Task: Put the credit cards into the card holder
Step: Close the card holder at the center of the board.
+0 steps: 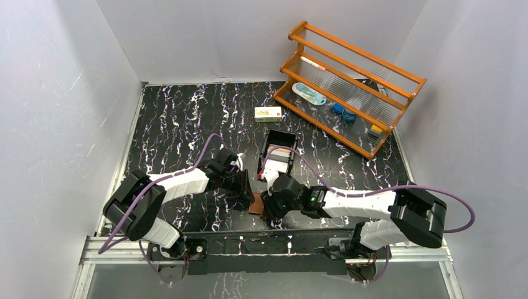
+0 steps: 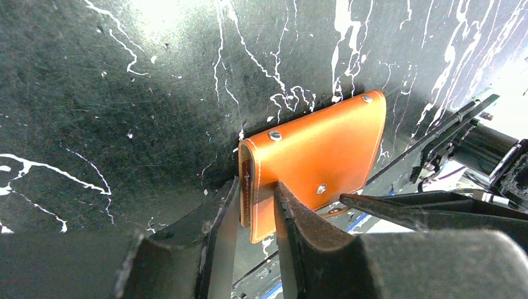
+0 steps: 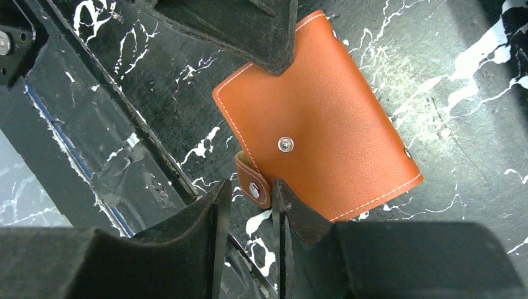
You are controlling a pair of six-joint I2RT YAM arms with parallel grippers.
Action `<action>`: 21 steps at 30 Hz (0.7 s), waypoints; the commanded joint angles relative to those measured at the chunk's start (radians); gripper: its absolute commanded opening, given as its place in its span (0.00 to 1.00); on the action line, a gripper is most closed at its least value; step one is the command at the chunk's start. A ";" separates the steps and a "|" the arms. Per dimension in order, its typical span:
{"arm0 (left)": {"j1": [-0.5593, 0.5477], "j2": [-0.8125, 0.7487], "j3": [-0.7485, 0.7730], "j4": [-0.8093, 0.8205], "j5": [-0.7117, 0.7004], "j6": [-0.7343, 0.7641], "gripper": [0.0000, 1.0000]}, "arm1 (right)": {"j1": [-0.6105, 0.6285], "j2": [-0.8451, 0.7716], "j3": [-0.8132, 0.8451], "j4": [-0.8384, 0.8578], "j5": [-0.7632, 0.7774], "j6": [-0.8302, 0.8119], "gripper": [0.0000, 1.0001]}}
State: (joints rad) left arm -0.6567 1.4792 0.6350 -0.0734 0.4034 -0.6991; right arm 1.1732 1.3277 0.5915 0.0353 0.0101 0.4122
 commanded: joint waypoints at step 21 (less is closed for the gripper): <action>-0.003 0.011 0.024 -0.008 -0.012 0.026 0.25 | -0.036 -0.034 0.012 0.042 -0.007 -0.026 0.00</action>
State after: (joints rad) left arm -0.6567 1.4845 0.6369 -0.0639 0.4042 -0.6952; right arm 1.1481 1.3064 0.5774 0.0547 -0.0044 0.4198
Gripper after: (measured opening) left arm 0.254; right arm 0.014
